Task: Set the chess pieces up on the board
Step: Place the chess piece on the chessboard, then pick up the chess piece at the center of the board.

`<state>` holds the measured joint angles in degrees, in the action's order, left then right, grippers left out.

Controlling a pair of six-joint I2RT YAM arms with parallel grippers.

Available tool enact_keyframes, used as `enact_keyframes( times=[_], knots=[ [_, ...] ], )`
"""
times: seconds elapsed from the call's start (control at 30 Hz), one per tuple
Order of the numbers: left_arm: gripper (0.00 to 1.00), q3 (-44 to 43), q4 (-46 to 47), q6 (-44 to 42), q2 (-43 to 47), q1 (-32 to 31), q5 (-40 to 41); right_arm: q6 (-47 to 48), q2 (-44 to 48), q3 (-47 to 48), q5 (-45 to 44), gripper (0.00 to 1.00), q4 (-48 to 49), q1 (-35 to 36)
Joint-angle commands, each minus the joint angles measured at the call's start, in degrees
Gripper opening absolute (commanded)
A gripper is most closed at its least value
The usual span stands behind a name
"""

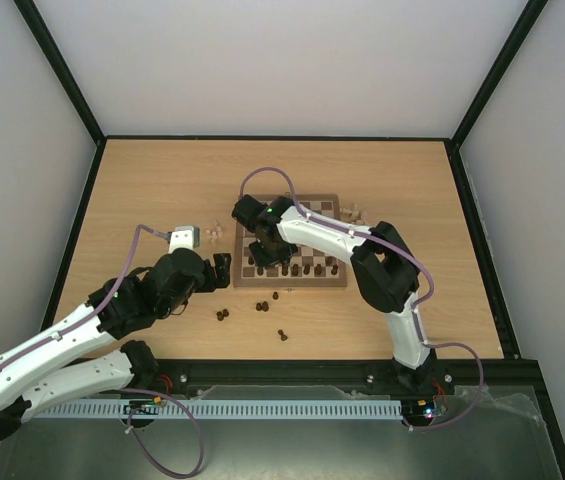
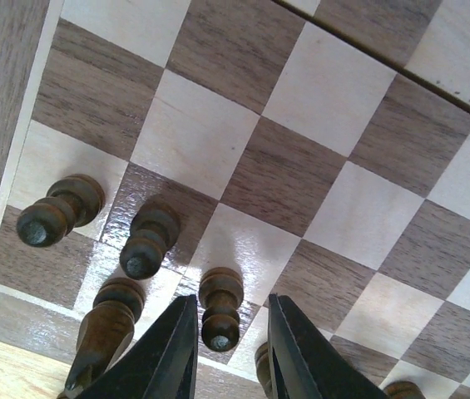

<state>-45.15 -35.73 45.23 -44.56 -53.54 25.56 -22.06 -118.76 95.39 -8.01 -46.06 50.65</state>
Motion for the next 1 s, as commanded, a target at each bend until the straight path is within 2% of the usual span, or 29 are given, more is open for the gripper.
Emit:
enact_keyframes(
  times=[0.0,0.17,0.3,0.5,0.67,0.8,0.97],
  knots=[
    [0.99,0.08,-1.53,-0.15,-0.18,0.35,1.17,0.31,2.68,2.02,-2.69,0.24,-1.76,0.38],
    [0.99,-0.57,-1.88,0.11,-0.61,0.43,1.33,0.60,8.08,3.45,-4.47,0.29,-0.33,0.35],
    [0.99,-1.53,-2.52,0.18,-1.15,0.50,1.33,1.12,13.65,0.49,-2.01,0.30,0.75,0.38],
    [0.99,-3.12,-3.37,-0.21,-2.04,0.86,1.01,0.44,23.62,-11.66,4.57,0.34,3.37,2.60],
    [0.99,-4.38,-3.65,-0.33,-3.00,1.95,0.46,-1.65,29.89,-20.60,5.90,0.37,5.14,8.05],
    [0.99,-4.74,-3.65,0.01,-2.64,2.83,0.22,-4.12,31.53,-24.79,5.63,0.37,6.46,12.62],
    [0.99,-5.13,-4.31,0.76,-2.06,3.06,-0.23,-5.35,28.96,-26.31,4.69,0.38,8.31,16.31]
  ],
)
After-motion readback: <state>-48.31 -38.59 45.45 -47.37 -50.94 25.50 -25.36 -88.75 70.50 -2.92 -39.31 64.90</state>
